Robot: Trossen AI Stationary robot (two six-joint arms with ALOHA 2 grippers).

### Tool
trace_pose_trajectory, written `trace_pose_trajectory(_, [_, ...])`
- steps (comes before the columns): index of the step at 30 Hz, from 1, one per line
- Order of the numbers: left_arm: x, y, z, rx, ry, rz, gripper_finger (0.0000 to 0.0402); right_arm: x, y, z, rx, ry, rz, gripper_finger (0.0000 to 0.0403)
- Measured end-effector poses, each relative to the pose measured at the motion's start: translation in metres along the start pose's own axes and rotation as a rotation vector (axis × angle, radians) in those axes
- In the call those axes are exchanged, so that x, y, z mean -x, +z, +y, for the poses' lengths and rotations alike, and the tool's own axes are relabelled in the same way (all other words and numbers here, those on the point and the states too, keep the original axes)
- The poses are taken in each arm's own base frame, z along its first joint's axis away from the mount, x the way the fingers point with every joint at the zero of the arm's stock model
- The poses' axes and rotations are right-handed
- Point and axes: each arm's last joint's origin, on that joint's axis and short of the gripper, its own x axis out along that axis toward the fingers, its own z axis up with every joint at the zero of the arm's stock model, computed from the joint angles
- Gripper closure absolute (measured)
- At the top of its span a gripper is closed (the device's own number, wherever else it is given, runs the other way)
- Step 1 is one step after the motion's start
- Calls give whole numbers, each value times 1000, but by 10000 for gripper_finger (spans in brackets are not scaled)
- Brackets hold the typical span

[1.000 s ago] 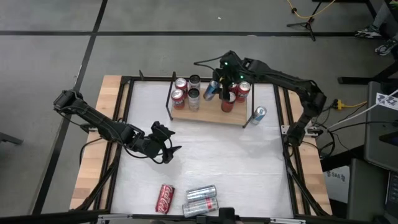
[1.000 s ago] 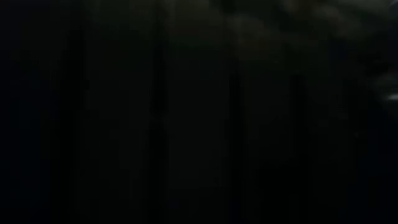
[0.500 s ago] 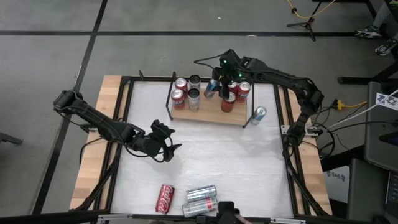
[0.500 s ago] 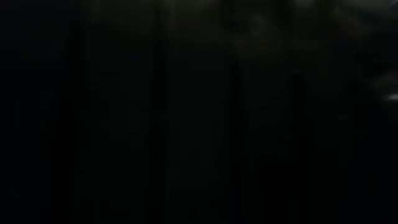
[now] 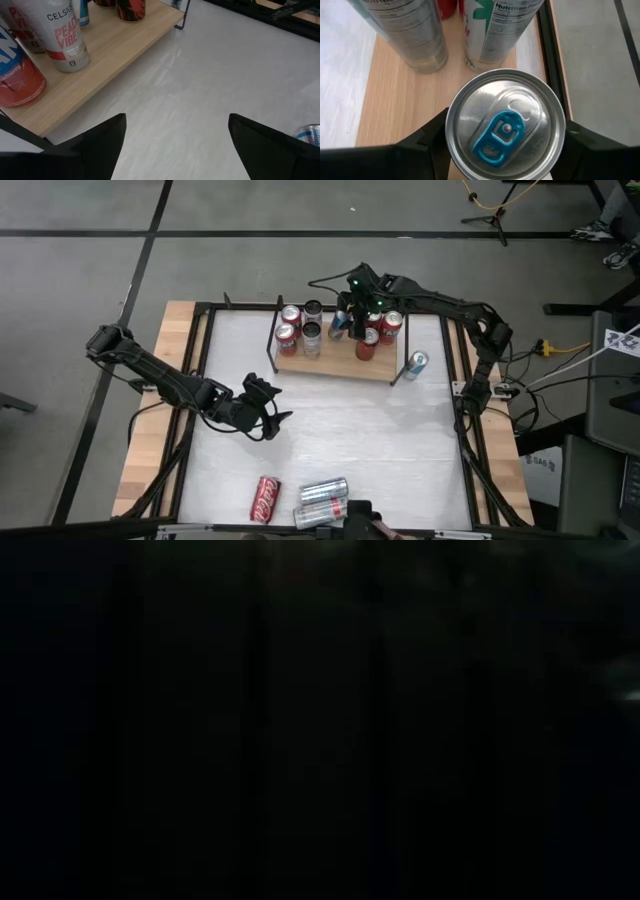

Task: Place canned beverage on shelf
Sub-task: Put the middle blue soda can on the shelf

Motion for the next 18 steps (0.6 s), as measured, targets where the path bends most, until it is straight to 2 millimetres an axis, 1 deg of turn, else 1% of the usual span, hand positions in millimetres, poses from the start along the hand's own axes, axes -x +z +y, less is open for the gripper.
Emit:
trace_pose_trajectory(9, [0,0,0,0,-2,0,58,-7,-3,-2,-2,10,15,171])
trace_pose_trajectory(18, [0,0,0,0,-1,-1,58,-7,-2,-2,9,8,14,169])
